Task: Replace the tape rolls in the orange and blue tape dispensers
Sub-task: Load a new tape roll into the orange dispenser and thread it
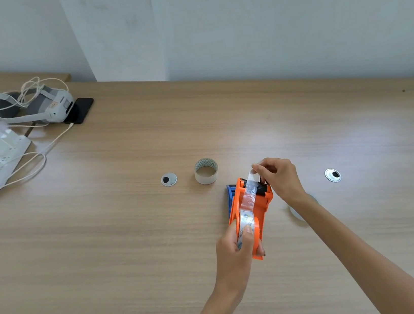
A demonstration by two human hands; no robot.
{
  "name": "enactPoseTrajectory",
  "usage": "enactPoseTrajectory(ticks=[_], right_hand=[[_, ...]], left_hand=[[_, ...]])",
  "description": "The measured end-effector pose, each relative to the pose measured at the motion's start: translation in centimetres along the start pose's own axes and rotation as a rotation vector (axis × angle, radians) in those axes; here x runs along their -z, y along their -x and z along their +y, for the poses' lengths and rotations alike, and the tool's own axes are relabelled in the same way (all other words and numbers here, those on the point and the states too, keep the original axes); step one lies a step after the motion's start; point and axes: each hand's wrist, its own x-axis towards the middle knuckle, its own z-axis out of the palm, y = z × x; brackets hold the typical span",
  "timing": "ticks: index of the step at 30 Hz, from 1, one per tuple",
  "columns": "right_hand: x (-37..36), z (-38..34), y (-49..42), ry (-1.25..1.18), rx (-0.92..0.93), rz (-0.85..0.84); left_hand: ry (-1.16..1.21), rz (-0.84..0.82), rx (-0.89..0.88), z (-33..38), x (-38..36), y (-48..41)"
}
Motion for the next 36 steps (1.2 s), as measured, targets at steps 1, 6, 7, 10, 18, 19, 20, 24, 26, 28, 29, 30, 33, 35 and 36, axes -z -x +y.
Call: enactPoseTrajectory(ticks=[1,6,7,10,18,19,20,24,26,28,29,30,33,35,36], right_hand=[[0.0,0.0,-0.1,0.002,-0.010,-0.016],[0.3,-0.1,-0.4,-0.069,-0.124,-0.154],[0.4,-0.2,-0.5,-0.109,-0.153,-0.186],[1.4,-0.3,-0.3,-0.277,-0.263,-0.293],[3.0,-1.2,0.4,-0.379,-0.369,-0.572],[3.0,-1.5,0.5,-0.330,-0.355,-0.589],[2.9,-2.0,0.9,-0.265,-0.319,-0.585],[0.5,-3.7,3.2,-0.141,-0.218,-0.345],[-1.1,-3.6,4.2,-0.136,-0.186,-0.194],[-2.1,-3.3,4.9,-0.137,-0.154,-0.114],[-2.3,-3.2,5.0,-0.143,-0.155,-0.074],[-2.5,-3.1,5.0,-0.150,-0.158,-0.030],[-2.7,-2.9,4.9,-0.066,-0.107,0.073],[-3.0,-2.8,5.0,-0.036,-0.080,0.094],[-3.1,-2.6,5.1,-0.039,-0.082,0.104]], left_hand=[[0.002,-0.001,0.005,0.1,0.0,0.0],[-0.007,-0.004,0.006,0.2,0.2,0.1],[-0.006,0.000,0.006,0.1,0.2,0.1],[0.001,0.019,-0.004,-0.1,0.3,0.0],[-0.052,0.052,-0.004,-0.2,0.8,-0.6],[-0.057,0.054,-0.002,-0.1,0.8,-0.6],[-0.062,0.052,-0.003,-0.1,0.8,-0.6],[-0.122,0.070,-0.005,0.0,0.7,-0.5],[-0.144,0.078,-0.001,0.0,0.6,-0.4],[-0.161,0.086,0.004,0.3,0.4,-0.4],[-0.167,0.091,0.009,0.4,0.3,-0.3],[-0.171,0.098,0.010,0.6,0.2,-0.2],[-0.157,0.122,-0.010,1.0,0.1,0.1],[-0.146,0.133,-0.019,1.1,0.0,0.2],[-0.142,0.139,-0.016,1.1,0.0,0.2]])
